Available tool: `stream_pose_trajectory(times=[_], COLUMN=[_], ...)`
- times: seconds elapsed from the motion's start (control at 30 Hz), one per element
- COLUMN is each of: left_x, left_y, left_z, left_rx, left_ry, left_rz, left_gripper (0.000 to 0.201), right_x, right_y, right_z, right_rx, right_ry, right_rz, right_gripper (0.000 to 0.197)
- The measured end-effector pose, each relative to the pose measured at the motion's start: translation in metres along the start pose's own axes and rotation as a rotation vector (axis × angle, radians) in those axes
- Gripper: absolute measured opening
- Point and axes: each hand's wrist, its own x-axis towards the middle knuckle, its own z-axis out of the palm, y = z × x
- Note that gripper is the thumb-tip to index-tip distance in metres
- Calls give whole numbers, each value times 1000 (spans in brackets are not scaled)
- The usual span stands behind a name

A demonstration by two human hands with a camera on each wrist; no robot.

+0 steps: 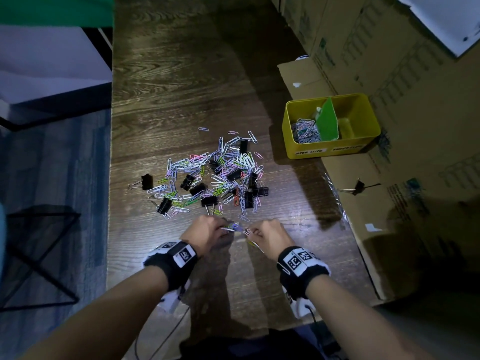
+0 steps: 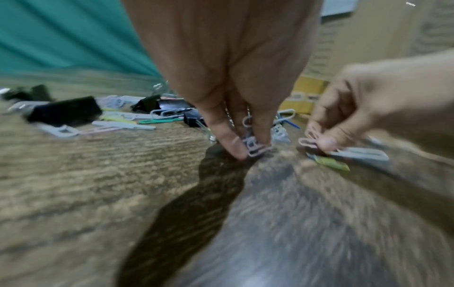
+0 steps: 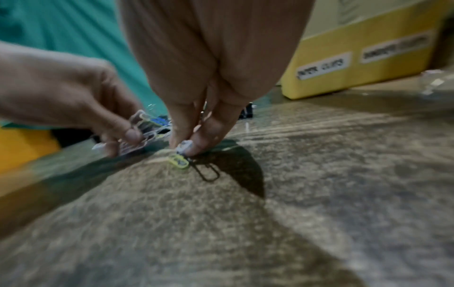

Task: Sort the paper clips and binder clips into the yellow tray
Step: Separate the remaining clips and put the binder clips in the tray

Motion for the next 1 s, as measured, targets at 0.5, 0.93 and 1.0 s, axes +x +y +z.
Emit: stream_pose_trajectory(times=[0.5, 0.93, 1.0], left_x=[78, 240, 246], left_y=[69, 166, 163], left_z=[-90, -101, -95], left_rx=[-798, 79, 156], left_ry=[-157, 121, 25], left_rz=[-147, 35, 41], left_gripper=[36, 16, 14], right_x=[-7, 42, 58], right_y=[33, 35, 38], right_z=[-111, -237, -248], right_rx=[855, 784, 662], right_ry=[285, 642, 648], right_rz=[80, -5, 2], right_gripper=[13, 19, 23])
